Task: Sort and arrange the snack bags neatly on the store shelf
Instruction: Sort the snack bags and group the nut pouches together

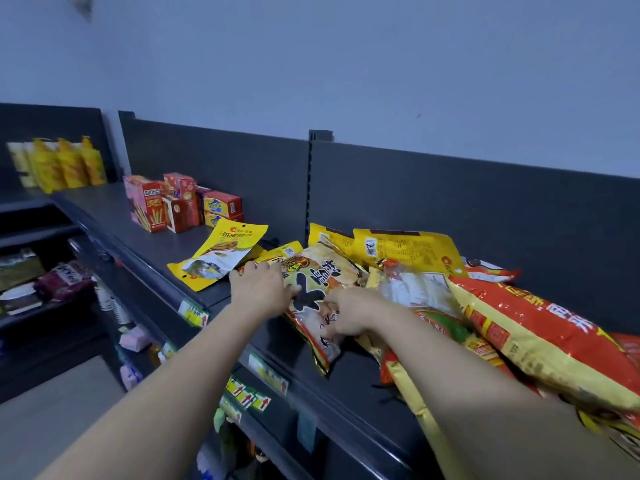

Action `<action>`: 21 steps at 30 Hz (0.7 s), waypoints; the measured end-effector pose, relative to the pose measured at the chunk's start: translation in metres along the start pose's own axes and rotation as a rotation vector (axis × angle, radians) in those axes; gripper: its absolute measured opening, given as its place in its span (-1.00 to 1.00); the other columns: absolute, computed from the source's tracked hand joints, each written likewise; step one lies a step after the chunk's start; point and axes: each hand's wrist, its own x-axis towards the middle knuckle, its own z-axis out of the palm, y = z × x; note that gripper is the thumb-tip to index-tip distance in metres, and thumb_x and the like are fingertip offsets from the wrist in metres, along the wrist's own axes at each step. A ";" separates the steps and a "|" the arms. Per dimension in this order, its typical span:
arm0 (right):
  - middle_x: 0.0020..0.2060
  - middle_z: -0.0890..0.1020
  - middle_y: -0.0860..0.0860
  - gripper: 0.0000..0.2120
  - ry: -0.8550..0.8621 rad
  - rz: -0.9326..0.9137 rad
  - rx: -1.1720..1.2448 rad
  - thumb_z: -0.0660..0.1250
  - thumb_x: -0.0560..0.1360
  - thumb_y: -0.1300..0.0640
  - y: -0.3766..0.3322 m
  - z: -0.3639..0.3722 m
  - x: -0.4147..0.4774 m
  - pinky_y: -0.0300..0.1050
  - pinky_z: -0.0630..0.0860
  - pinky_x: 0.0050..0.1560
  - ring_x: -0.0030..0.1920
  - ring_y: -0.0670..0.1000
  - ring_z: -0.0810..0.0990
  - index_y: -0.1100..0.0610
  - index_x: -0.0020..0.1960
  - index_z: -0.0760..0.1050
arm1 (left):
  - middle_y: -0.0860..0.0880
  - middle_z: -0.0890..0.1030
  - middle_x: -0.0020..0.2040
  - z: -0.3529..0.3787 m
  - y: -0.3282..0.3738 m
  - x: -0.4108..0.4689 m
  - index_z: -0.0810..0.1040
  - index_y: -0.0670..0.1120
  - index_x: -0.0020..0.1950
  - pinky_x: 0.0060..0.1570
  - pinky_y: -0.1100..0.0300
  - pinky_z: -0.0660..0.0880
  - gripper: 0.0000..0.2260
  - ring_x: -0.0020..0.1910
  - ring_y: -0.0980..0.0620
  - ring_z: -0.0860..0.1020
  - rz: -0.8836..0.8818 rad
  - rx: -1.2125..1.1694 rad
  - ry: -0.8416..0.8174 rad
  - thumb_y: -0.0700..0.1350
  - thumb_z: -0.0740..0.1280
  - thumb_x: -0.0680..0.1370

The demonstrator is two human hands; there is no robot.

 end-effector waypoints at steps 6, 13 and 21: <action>0.41 0.43 0.02 -0.25 -0.030 0.007 0.041 0.45 0.39 -0.19 0.004 -0.010 0.005 0.05 0.40 0.32 0.36 0.12 0.41 0.02 0.48 0.28 | 0.01 0.54 -0.27 -0.006 0.000 0.038 0.40 -0.04 -0.25 0.26 -0.10 0.22 -0.51 -0.07 -0.05 0.57 -0.065 -0.180 -0.168 0.41 0.29 0.40; 0.54 0.21 0.04 -0.05 -0.012 0.065 0.260 0.47 0.39 -0.20 0.001 -0.016 0.005 -0.03 0.26 0.44 0.49 0.10 0.25 0.08 0.58 0.05 | -0.10 0.65 -0.27 -0.013 -0.006 0.050 0.52 -0.16 -0.23 -0.28 0.05 0.50 -0.68 -0.31 -0.08 0.61 -0.081 -0.884 -0.115 0.00 0.56 0.28; 0.45 0.36 0.06 -0.26 0.267 0.274 0.771 0.27 0.51 -0.25 -0.015 -0.025 0.001 -0.07 0.31 0.32 0.42 0.10 0.36 0.14 0.52 0.18 | -0.16 0.65 -0.21 -0.038 -0.032 0.053 0.49 -0.17 -0.17 -0.15 -0.10 0.59 -0.63 -0.22 -0.22 0.63 -0.108 -1.386 0.099 -0.02 0.52 0.18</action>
